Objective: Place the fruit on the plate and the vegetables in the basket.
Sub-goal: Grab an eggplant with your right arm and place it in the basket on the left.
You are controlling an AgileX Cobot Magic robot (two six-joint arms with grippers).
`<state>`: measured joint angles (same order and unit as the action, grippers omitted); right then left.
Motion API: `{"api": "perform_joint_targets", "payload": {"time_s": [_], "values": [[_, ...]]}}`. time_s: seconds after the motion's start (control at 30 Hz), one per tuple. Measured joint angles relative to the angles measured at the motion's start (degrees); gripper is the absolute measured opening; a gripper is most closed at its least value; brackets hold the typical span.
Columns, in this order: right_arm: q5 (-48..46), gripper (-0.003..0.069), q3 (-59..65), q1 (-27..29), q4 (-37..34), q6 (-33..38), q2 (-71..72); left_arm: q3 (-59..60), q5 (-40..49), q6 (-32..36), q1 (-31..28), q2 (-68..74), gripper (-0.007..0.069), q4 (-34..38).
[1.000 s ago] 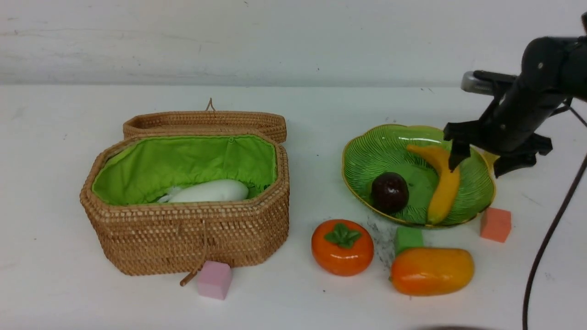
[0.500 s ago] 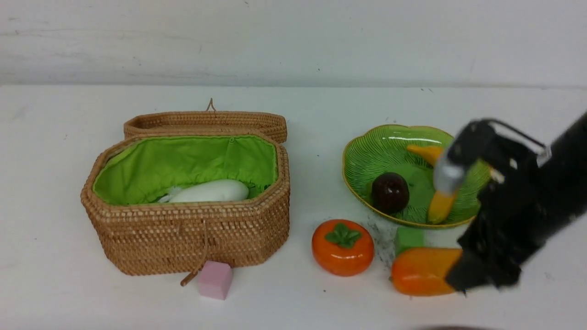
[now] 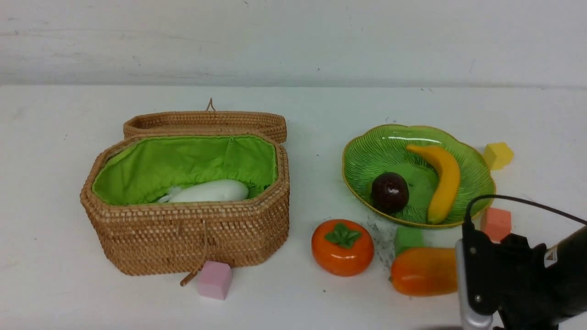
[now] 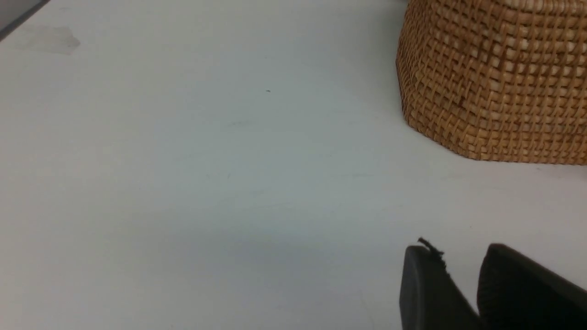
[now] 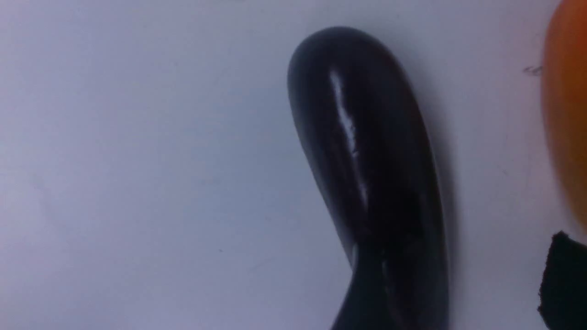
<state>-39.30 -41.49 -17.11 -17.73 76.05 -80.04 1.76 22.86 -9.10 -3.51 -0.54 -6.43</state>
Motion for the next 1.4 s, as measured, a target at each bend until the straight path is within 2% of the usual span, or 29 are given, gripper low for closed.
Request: {"api": "perform_joint_targets", "payload": {"time_s": [0.37,0.5,0.57,0.77,0.87,1.0,1.17,1.2,1.4], "values": [[0.71,0.0490,0.00,0.00,-1.60,0.18,-9.27,0.00,0.00,0.00,0.00,0.00,0.0176,0.00],[0.60,0.0396,0.00,0.00,-2.22,0.18,-10.63,0.00,0.00,0.00,0.00,0.00,0.0176,0.00],[0.37,0.0372,0.00,0.00,-2.55,0.18,-10.63,0.00,0.00,0.00,0.00,0.00,0.0178,0.00],[-3.38,0.0372,-1.53,-0.51,-2.68,0.18,-10.55,0.00,0.00,0.00,0.00,0.00,0.0185,0.00],[-6.04,0.0372,-4.01,-2.75,-2.68,-0.57,-10.00,0.00,0.00,0.00,0.00,0.00,0.0187,0.00],[-13.04,0.0372,-11.35,-8.51,-3.12,-6.46,-9.76,0.00,0.00,0.00,0.00,0.00,0.0186,0.00],[-17.11,0.0372,-23.71,-12.64,-5.48,-10.88,-9.76,0.00,0.00,0.00,0.00,0.00,0.0190,0.00],[-17.11,0.0372,-23.71,-12.73,-5.48,-10.97,-9.76,0.00,0.00,0.00,0.00,0.00,0.0190,0.00],[-10.43,0.0372,-40.07,-13.32,-16.02,-12.57,-12.49,0.00,0.00,0.00,0.00,0.00,0.0197,0.00]]}}
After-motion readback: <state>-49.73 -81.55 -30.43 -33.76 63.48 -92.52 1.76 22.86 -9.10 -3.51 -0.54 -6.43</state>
